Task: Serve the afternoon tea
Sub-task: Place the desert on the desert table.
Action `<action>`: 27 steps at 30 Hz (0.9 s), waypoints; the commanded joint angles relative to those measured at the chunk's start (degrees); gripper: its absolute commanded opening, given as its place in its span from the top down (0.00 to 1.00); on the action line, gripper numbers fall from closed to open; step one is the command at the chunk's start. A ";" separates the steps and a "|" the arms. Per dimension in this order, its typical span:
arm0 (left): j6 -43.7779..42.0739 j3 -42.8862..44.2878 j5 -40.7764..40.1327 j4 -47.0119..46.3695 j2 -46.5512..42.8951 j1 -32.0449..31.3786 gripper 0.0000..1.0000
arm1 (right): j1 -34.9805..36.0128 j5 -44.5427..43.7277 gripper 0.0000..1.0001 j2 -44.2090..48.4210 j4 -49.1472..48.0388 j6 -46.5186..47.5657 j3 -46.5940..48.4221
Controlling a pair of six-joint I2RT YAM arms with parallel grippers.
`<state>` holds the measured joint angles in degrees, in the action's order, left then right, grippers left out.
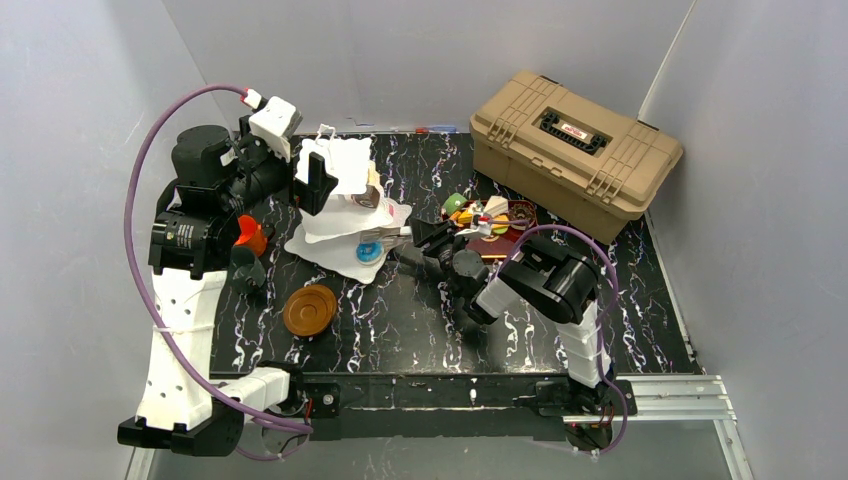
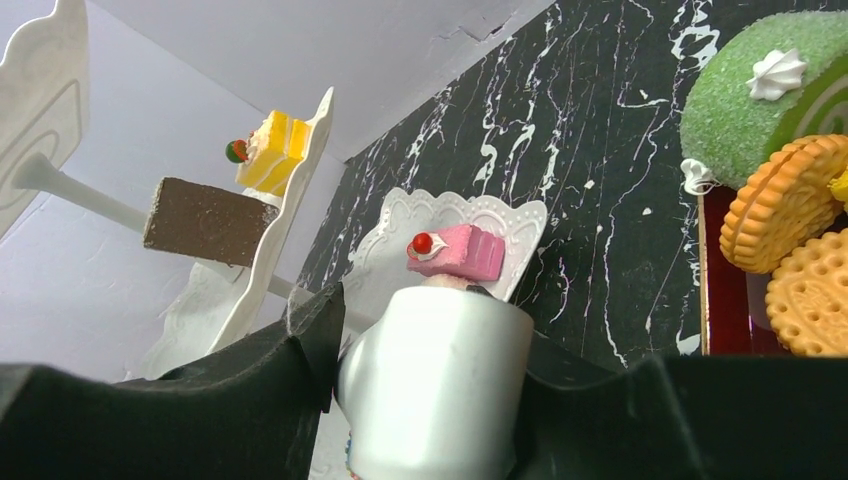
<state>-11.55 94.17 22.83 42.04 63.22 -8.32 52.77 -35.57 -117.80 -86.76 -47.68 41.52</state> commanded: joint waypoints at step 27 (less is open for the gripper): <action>0.88 0.92 1.35 -0.65 -0.62 0.08 0.01 | -5.41 1.78 0.53 22.73 -8.04 9.01 -13.24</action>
<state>-11.27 94.17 23.09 42.04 63.22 -8.32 49.04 -33.89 -101.67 -86.26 -41.54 30.57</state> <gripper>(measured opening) 0.992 0.493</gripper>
